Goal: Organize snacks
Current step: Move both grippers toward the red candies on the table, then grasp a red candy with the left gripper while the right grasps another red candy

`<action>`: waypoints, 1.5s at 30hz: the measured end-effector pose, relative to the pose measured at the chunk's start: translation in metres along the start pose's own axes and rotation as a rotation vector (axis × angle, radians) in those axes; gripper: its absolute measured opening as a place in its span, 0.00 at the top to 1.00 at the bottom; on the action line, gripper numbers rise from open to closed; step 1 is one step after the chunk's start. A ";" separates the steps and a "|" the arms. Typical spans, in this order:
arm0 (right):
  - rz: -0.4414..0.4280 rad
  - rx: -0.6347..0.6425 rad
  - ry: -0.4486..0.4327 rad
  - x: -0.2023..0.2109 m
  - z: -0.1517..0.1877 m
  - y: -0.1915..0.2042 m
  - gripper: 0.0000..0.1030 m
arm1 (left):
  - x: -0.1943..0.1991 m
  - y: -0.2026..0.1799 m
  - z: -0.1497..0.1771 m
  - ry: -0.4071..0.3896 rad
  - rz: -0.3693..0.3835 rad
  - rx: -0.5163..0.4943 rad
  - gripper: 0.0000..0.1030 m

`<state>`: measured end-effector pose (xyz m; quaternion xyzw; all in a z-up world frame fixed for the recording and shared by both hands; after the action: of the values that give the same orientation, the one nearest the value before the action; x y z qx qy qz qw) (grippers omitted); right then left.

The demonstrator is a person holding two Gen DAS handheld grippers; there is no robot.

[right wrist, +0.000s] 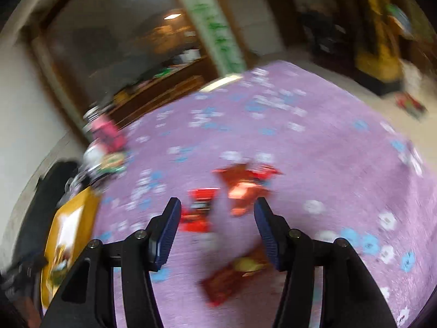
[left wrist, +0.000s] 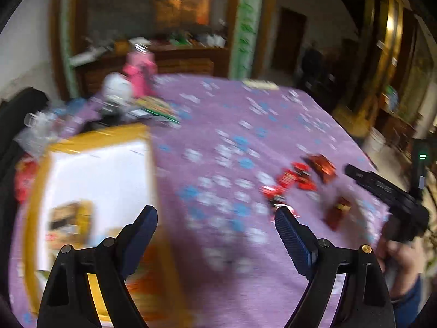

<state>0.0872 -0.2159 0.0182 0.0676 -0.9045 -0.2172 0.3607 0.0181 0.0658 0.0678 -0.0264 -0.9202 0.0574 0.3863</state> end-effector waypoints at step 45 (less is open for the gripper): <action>0.135 0.057 0.182 -0.083 -0.045 -0.021 0.69 | -0.122 -0.061 0.012 0.129 -0.054 -0.137 0.68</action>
<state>0.1784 -0.2274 -0.0140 0.0364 -0.8764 -0.1596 0.4529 0.0948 -0.0069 -0.0198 -0.0317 -0.8955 -0.0179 0.4435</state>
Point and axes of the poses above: each gripper's, at about its wrist camera, not at the fingertips, and x roughly against the way its jaws point, y to its left, z to its underside, the point moved 4 cm from there along -x, roughly the way its jaws point, and after that the axes turned 2 degrees about -y, right-handed, at the moved point
